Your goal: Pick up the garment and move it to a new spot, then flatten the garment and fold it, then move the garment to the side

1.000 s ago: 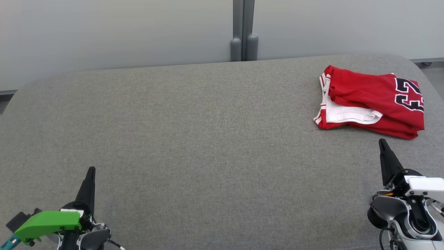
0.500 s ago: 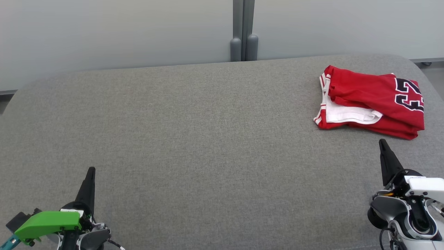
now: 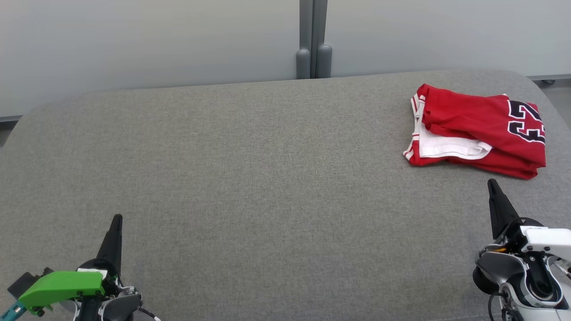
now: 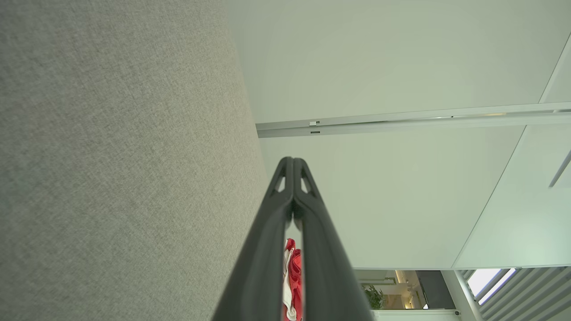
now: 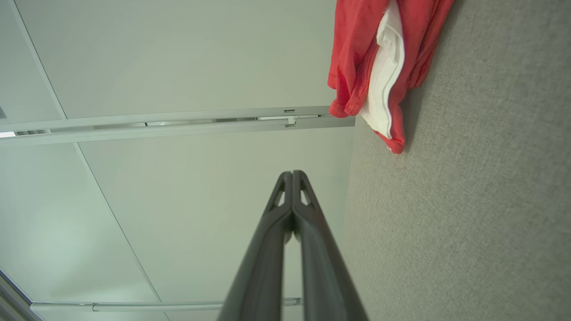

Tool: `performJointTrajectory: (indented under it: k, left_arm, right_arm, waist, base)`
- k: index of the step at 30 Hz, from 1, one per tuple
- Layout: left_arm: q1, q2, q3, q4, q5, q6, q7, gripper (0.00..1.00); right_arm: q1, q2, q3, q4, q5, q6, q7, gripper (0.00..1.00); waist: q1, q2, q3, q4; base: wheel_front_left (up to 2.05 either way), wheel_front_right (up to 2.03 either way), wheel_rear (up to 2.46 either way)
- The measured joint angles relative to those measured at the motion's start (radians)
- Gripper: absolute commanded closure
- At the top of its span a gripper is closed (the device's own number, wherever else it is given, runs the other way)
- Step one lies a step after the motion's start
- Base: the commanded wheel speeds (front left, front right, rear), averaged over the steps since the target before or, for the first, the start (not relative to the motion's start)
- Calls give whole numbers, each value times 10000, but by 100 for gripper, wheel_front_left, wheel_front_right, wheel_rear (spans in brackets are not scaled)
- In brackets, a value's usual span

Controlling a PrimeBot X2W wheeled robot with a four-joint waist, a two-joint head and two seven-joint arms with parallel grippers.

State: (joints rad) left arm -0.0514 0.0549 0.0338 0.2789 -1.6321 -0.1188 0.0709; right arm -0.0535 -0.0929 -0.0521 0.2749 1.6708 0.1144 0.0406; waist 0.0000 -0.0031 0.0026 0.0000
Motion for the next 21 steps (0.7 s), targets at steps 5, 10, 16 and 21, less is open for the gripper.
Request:
performJointTrajectory:
  k: [5, 10, 16, 21]
  left_arm:
    - [0, 0, 4, 4, 0, -2, 0, 100]
    - [-1, 0, 6, 8, 0, -2, 2, 100]
    - [-2, 0, 8, 12, 0, -2, 2, 100]
    - [-3, 0, 10, 15, 0, -2, 2, 100]
  right_arm:
    - [-1, 0, -6, 6, 0, 0, 0, 100]
    - [-2, 0, -13, 15, 0, 0, 2, 100]
    - [-2, 0, -21, 21, 0, 0, 52, 100]
    - [-3, 2, -23, 25, 0, 0, 56, 100]
  waist:
    - [0, 0, 0, 0]
    - [0, 0, -1, 0]
    - [0, 0, -1, 0]
    - [0, 0, -1, 0]
  base:
    - [0, 0, 0]
    - [0, 0, 0]
    - [0, 0, 0]
    - [0, 0, 0]
